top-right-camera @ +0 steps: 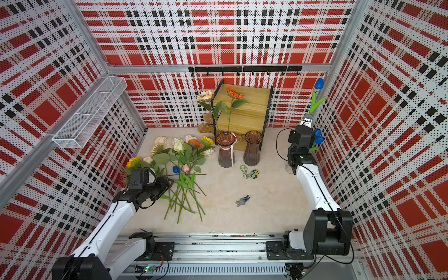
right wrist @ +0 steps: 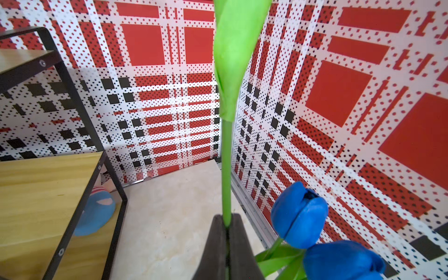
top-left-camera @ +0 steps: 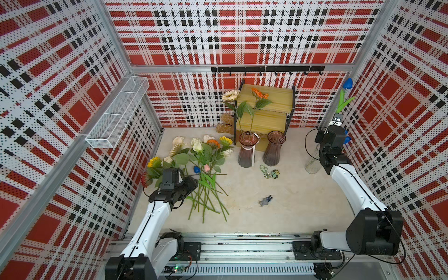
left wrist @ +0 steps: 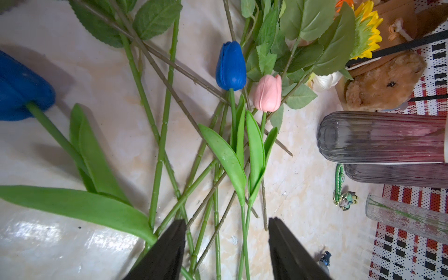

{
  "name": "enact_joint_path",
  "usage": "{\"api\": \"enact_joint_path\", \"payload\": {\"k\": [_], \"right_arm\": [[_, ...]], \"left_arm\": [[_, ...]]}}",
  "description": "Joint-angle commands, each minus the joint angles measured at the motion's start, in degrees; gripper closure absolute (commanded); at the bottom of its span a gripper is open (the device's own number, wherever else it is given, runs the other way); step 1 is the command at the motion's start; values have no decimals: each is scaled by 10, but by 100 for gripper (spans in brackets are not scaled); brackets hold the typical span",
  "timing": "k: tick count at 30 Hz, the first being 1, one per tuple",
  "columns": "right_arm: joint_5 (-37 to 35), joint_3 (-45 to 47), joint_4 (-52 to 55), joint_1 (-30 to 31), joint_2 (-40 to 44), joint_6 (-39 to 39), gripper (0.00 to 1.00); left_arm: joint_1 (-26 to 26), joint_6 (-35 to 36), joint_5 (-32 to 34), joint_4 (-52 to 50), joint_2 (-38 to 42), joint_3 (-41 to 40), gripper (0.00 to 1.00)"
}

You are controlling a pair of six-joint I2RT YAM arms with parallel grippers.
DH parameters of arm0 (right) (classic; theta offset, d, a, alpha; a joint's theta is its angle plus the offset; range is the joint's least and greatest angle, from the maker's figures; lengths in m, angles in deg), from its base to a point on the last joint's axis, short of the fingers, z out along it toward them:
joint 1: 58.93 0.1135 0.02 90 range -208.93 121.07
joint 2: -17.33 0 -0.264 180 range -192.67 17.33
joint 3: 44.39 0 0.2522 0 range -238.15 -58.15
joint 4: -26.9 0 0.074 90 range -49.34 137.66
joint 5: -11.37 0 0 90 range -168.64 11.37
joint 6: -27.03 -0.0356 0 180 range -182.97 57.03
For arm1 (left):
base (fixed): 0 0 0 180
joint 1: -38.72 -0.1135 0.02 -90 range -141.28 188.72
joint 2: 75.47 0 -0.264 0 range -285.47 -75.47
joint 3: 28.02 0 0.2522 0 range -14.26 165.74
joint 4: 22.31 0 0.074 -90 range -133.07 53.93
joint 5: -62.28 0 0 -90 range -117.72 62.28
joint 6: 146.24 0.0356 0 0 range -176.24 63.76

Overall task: Arrange the flowers in different vases according to their variety
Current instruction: Insert the flower into the vase.

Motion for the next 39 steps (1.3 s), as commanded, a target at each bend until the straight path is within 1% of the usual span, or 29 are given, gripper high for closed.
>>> {"api": "enact_joint_path", "payload": {"k": [1,9,12,15,17,18,19,20,22,23,26,28,30,32,34,37,39], "right_arm": [[7,6,-29,-11,-12,3,100],[23,61,-56,-27,-20,-11,100],[20,67,-46,-29,-29,-27,100],[27,78,-39,-29,-21,-40,100],[26,85,-30,-29,-14,-46,95],[27,88,-29,-29,-11,-49,92],[30,90,-23,-29,-8,-51,86],[34,91,-17,-30,-5,-54,77],[40,90,1,-29,5,-62,43],[41,90,10,-29,11,-67,36],[42,91,43,-28,38,-79,32],[44,80,85,-28,50,-93,29],[48,61,136,-26,59,-111,22],[38,48,186,-13,73,-121,14],[28,43,224,0,98,-127,9],[32,53,258,24,144,-145,4],[30,62,271,54,172,-149,2]], "left_arm": [[-5,1,7,10,0,-5,40],[-5,-2,8,9,5,-5,40],[-5,-2,6,9,7,-6,40],[-5,-3,7,9,10,-9,40],[-5,-3,7,9,9,-9,40],[-6,-3,7,9,7,-9,40],[-5,-2,7,9,7,-9,40],[-6,-2,7,9,6,-9,40],[-5,0,6,9,3,-7,40],[-6,1,5,10,2,-7,40],[-5,2,4,9,2,-6,40],[-6,3,4,9,2,-5,40],[-5,3,3,9,1,-4,40],[-5,4,1,10,-1,-3,40],[-5,4,-2,9,-5,0,40],[-3,5,-6,9,-11,3,40],[-1,5,-7,9,-17,2,40]]}}
